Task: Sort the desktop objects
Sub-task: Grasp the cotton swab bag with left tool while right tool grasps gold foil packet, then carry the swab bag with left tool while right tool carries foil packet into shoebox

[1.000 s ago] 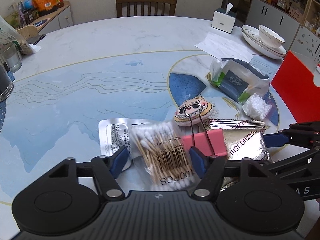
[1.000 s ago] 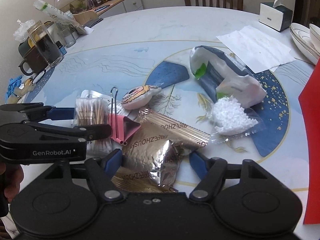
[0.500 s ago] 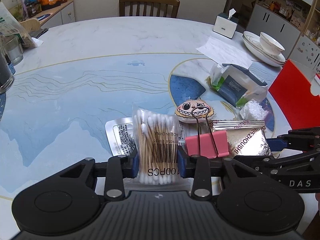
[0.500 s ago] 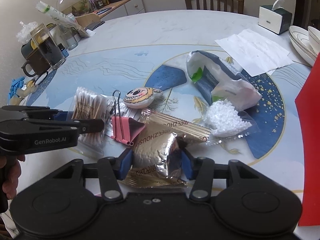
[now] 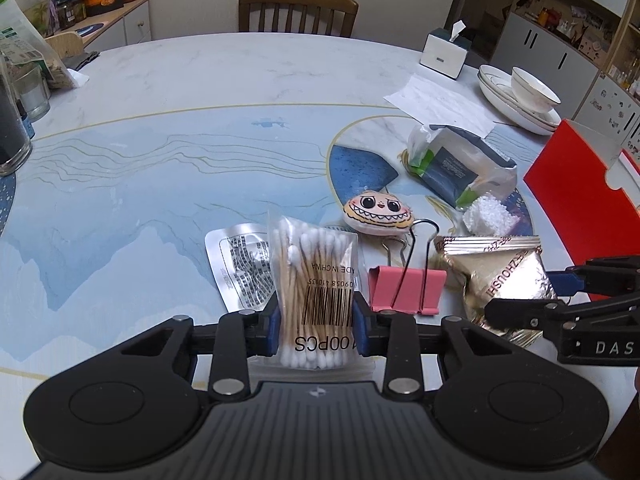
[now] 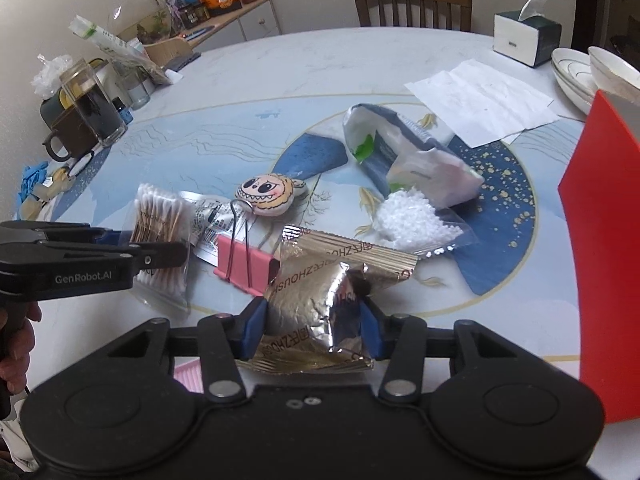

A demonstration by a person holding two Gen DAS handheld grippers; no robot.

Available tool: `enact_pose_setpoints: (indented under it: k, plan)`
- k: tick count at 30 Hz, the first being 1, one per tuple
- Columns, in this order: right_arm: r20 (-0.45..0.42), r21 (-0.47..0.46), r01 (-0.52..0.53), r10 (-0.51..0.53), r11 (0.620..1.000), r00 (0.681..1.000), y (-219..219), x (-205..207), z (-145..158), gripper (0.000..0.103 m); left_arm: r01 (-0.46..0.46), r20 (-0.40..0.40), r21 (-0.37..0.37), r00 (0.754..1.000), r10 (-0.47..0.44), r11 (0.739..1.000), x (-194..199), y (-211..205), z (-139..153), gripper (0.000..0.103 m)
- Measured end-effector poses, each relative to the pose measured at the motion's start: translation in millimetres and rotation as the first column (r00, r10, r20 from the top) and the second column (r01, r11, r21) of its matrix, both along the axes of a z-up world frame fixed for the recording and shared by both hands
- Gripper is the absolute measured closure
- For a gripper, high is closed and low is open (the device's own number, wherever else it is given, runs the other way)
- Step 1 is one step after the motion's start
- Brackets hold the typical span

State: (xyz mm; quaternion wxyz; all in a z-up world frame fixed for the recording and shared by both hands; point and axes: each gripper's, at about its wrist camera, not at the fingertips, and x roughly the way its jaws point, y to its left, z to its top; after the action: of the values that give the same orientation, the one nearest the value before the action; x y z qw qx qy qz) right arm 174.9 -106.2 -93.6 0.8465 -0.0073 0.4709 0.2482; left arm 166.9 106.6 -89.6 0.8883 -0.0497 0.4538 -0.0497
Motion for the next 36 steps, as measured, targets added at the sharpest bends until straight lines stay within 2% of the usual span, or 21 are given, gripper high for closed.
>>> enact_pose_setpoints:
  k: [17, 29, 36]
  plan:
    - [0.054, 0.030, 0.011, -0.013, 0.999, 0.998, -32, -18, 32, 0.056, 0.028, 0.034, -0.029, 0.999, -0.027, 0.999, -23, -27, 33, 0.071]
    - [0.113, 0.096, 0.019, -0.029, 0.995, 0.993, -70, -24, 68, 0.056, 0.063, 0.082, -0.041, 0.995, -0.060, 0.997, -25, -65, 63, 0.071]
    - [0.126, 0.103, 0.027, -0.040, 0.994, 0.991, -96, -21, 82, 0.056, 0.095, 0.108, -0.036, 0.990, -0.091, 0.995, -22, -93, 78, 0.071]
